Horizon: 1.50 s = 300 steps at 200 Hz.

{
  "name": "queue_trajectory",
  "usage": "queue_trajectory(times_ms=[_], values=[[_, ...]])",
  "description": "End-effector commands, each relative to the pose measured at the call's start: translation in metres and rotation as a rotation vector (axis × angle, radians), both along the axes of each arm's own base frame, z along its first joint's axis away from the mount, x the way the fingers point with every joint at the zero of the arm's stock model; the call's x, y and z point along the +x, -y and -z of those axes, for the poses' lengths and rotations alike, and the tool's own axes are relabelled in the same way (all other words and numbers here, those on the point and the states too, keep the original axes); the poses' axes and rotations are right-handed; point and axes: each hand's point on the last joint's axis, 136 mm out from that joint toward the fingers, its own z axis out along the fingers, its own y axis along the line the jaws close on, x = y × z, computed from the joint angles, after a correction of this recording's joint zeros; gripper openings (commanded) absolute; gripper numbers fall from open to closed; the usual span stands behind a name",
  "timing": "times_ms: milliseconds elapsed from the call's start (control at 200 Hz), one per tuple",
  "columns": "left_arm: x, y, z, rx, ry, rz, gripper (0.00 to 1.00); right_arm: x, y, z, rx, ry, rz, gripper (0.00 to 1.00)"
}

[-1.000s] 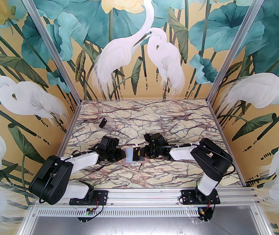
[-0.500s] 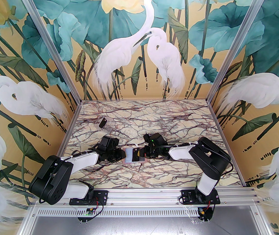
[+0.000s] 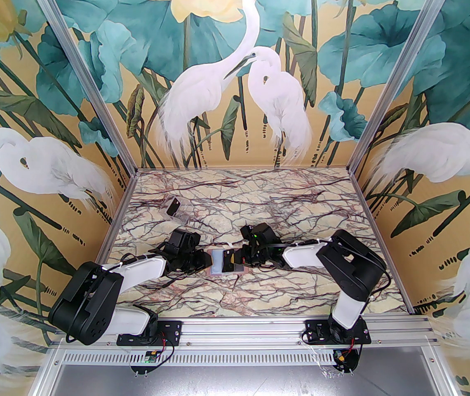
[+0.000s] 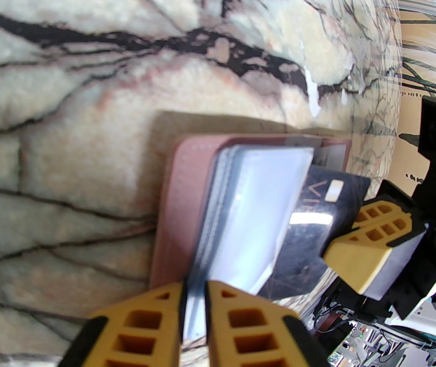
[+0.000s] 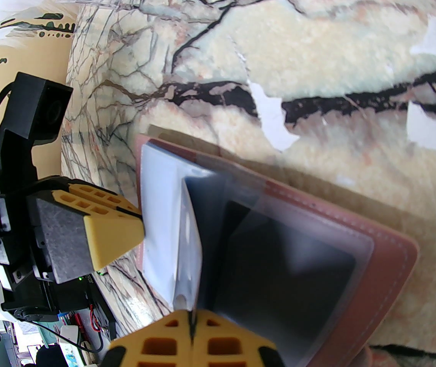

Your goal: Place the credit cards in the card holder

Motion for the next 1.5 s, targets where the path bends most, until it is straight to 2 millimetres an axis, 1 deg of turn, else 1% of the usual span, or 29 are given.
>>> queue_trajectory(times_ms=[0,725,990,1100,1255,1495], values=[[-0.0102,-0.0110,0.0161,0.067,-0.047,-0.024,0.19,-0.0037,0.0015,0.0130,-0.043,-0.028,-0.005,0.00],[-0.0105,-0.0112,0.0167,0.068,-0.050,-0.025,0.19,-0.0025,0.0002,0.0148,-0.046,-0.034,-0.005,0.00],[-0.0103,-0.0117,0.0170,0.070,-0.050,-0.026,0.19,-0.0025,0.0015,0.0127,-0.044,-0.023,-0.001,0.14],[-0.0100,-0.0113,0.0171,0.069,-0.051,-0.026,0.19,-0.0021,0.0015,0.0113,-0.043,-0.017,-0.001,0.23],[-0.0107,-0.0117,0.0177,0.070,-0.053,-0.025,0.19,-0.0020,0.0028,0.0106,-0.048,-0.011,0.003,0.29],[-0.0102,-0.0115,0.0176,0.070,-0.051,-0.025,0.19,-0.0009,0.0064,0.0072,-0.055,0.010,0.018,0.35]])
